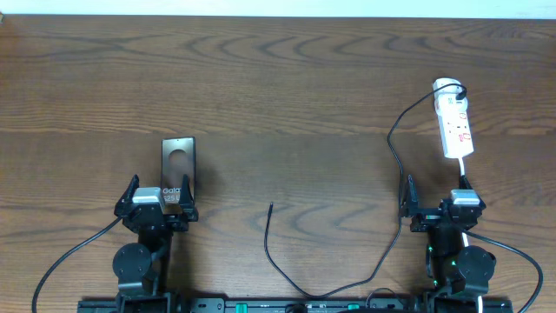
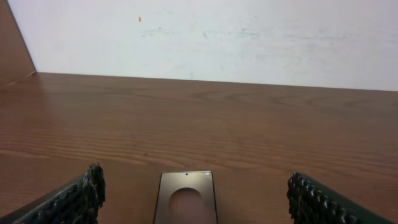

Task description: Plug charger to phone and switch on socket

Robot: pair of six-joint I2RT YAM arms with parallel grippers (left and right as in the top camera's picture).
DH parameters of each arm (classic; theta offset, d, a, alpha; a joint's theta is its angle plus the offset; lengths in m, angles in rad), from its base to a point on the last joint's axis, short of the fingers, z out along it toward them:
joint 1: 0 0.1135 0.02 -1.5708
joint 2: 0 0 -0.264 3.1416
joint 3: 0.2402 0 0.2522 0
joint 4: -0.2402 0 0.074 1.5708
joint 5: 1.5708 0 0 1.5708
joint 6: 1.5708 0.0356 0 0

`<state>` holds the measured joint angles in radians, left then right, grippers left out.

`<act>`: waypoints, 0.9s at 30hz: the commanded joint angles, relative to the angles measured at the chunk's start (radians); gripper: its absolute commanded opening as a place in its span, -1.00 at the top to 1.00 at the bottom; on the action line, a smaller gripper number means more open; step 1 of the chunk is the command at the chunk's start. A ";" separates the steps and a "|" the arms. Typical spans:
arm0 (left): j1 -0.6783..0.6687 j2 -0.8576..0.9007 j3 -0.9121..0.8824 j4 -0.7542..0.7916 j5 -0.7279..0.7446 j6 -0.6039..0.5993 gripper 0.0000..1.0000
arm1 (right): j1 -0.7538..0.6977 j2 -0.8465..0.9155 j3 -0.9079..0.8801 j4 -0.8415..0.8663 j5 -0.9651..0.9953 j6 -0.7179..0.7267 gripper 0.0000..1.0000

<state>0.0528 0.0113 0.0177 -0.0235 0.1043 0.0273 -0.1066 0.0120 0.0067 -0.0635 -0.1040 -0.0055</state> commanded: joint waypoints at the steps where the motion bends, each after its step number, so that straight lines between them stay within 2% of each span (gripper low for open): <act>1: 0.006 -0.005 -0.013 -0.040 0.007 0.010 -0.86 | 0.005 -0.007 -0.001 -0.005 0.000 -0.011 -0.99; 14: 0.006 0.055 0.030 -0.051 -0.003 0.010 -0.86 | 0.005 -0.007 -0.001 -0.005 0.000 -0.011 -0.99; 20: 0.006 0.216 0.151 -0.051 -0.039 0.014 -0.86 | 0.005 -0.007 -0.001 -0.005 0.000 -0.011 -0.98; 27: 0.006 0.491 0.396 -0.074 -0.038 0.014 -0.86 | 0.005 -0.007 -0.001 -0.005 0.001 -0.011 -0.98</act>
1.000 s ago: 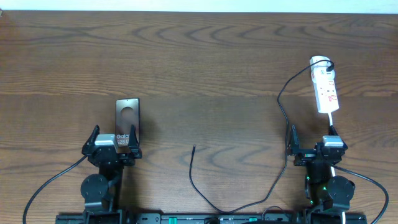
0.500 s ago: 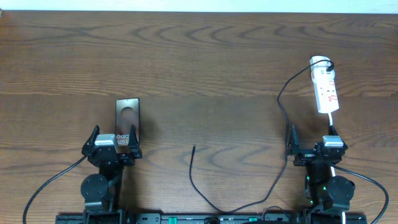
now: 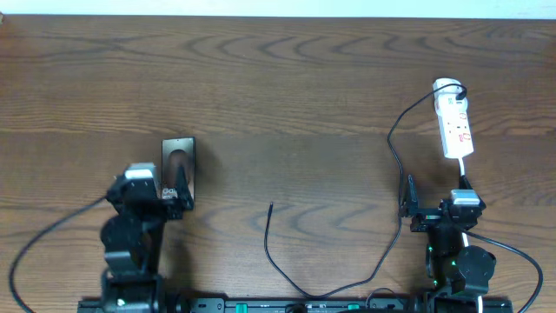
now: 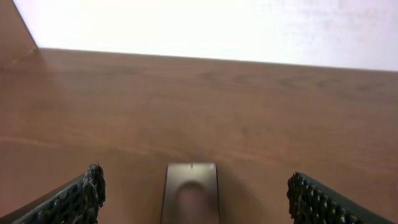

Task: Plug charger to phone and switch on socket
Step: 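Move the left gripper over the upright Galaxy S25 Ultra phone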

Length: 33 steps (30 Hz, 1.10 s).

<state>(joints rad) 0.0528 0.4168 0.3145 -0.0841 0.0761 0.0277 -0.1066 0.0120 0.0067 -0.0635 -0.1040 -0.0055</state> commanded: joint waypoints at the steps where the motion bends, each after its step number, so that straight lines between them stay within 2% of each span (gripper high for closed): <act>1: 0.006 0.129 0.143 -0.034 -0.010 0.013 -0.86 | 0.005 -0.007 -0.001 -0.005 0.000 -0.011 -0.99; 7: 0.006 0.401 0.428 -0.246 -0.010 0.013 -0.86 | 0.005 -0.007 -0.001 -0.005 0.000 -0.011 -0.98; 18: 0.006 0.896 0.964 -0.801 -0.010 0.001 -0.86 | 0.005 -0.007 -0.001 -0.005 0.000 -0.011 -0.98; 21: 0.006 0.996 1.041 -0.912 -0.010 0.002 -0.86 | 0.005 -0.007 -0.001 -0.005 0.001 -0.011 -0.98; 25: 0.006 1.083 1.051 -0.987 -0.009 0.002 -0.86 | 0.005 -0.007 -0.001 -0.005 0.001 -0.011 -0.99; 33: 0.006 1.176 1.044 -1.038 -0.004 0.001 -0.86 | 0.005 -0.007 -0.001 -0.005 0.000 -0.011 -0.98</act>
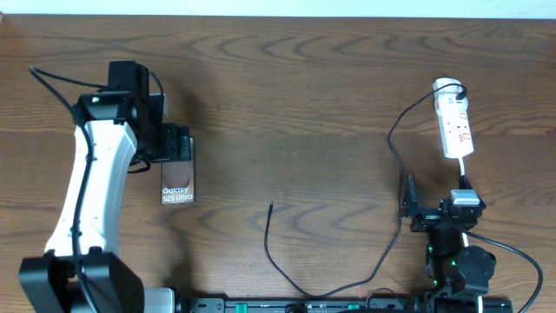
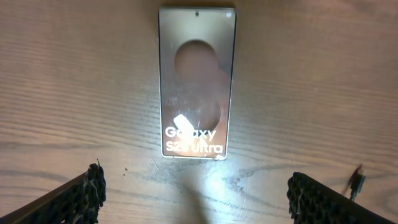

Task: Plug charger to phone and switch on socket
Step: 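Move the left gripper over the upright Galaxy S25 Ultra phone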

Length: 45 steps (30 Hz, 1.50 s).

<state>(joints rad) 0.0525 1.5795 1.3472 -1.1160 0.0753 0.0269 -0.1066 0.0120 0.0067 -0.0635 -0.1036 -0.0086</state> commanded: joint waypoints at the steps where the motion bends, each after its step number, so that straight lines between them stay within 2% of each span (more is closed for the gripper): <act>1: 0.006 0.017 0.009 -0.006 0.008 0.002 -0.86 | 0.005 -0.007 -0.001 -0.005 0.000 -0.008 -0.99; 5: 0.006 0.022 0.009 0.000 0.060 0.002 -0.86 | 0.005 -0.007 -0.001 -0.005 0.000 -0.008 -0.99; 19: 0.006 0.032 -0.008 0.037 0.039 0.006 -0.86 | 0.005 -0.007 -0.001 -0.005 0.000 -0.008 -0.98; 34: 0.006 0.239 -0.008 0.061 -0.020 0.034 -0.86 | 0.005 -0.007 -0.001 -0.005 0.000 -0.008 -0.98; 45: 0.006 0.273 -0.014 0.101 -0.020 0.052 -0.86 | 0.005 -0.007 -0.001 -0.005 0.000 -0.008 -0.99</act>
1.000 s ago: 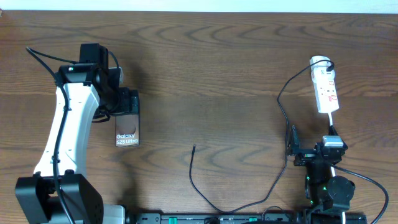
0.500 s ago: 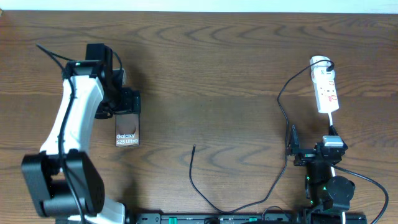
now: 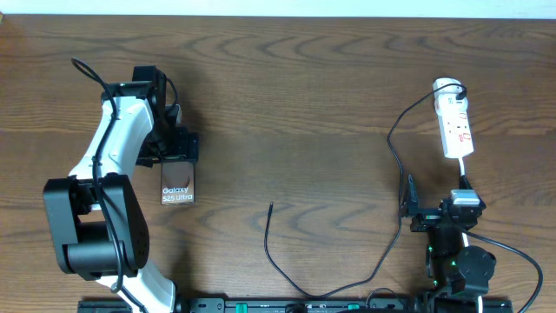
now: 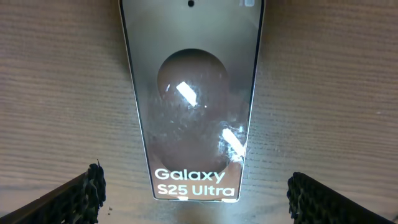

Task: Plug charger to phone and switch on socket
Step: 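Move the left gripper over the upright Galaxy S25 Ultra phone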

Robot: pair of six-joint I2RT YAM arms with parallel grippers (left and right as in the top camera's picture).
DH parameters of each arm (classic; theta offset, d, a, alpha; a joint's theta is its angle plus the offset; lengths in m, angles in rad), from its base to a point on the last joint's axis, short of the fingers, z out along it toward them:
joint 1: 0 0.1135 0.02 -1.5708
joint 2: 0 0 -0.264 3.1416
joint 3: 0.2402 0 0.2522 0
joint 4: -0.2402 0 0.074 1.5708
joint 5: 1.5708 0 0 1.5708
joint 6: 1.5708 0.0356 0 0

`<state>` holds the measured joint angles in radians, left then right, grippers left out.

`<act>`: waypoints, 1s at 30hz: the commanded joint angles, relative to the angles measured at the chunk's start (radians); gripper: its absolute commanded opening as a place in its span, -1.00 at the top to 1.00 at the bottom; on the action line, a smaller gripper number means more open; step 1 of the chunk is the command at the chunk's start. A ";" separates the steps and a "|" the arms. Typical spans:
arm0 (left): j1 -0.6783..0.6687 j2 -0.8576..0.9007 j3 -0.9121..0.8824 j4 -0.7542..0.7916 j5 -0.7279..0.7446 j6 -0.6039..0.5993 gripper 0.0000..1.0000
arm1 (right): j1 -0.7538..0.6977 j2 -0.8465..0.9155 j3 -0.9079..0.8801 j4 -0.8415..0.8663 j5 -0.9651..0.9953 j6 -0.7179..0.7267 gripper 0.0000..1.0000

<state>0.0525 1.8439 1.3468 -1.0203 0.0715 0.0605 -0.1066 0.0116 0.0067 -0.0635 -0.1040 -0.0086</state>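
A phone (image 4: pixel 194 99) lies flat on the wooden table, screen up, with "Galaxy S25 Ultra" printed on it; it is also in the overhead view (image 3: pixel 177 187). My left gripper (image 4: pixel 194 210) hangs close above it, pointing down, open wide, with one finger on each side of the phone's printed end. From overhead the left gripper (image 3: pixel 178 146) covers the phone's far end. The black charger cable's free tip (image 3: pixel 271 206) lies mid-table. The white power strip (image 3: pixel 455 122) lies at the far right. My right gripper (image 3: pixel 436 193) rests open at the front right.
The black cable (image 3: pixel 393 148) runs from the plug at the strip's far end down past the right arm, loops along the front edge and ends at the free tip. The left arm's own cable (image 3: pixel 95 74) arcs over the table's left part.
My left gripper is lower and nearer the phone, which now fills much more of the left wrist view. The jaws remain open. Phone, cable, strip and right arm are unchanged.
Both arms first rested at the front edge, the left gripper open over the phone's near end. The left arm then shifted a little left. After that it stood over the phone looking straight down, and now it hangs closer above it.
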 commanded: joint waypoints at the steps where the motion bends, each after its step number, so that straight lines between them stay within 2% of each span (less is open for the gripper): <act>1: 0.006 0.008 -0.020 0.014 -0.016 0.019 -0.86 | 0.005 -0.006 -0.001 -0.005 0.000 -0.008 -0.98; 8: 0.006 0.008 -0.101 0.112 -0.016 0.023 -0.86 | 0.005 -0.006 -0.001 -0.005 0.001 -0.008 -0.98; 30: 0.006 0.008 -0.229 0.266 -0.016 0.021 -0.86 | 0.005 -0.006 -0.001 -0.005 0.000 -0.008 -0.99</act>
<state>0.0525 1.8442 1.1267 -0.7578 0.0711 0.0761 -0.1066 0.0116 0.0067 -0.0635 -0.1040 -0.0082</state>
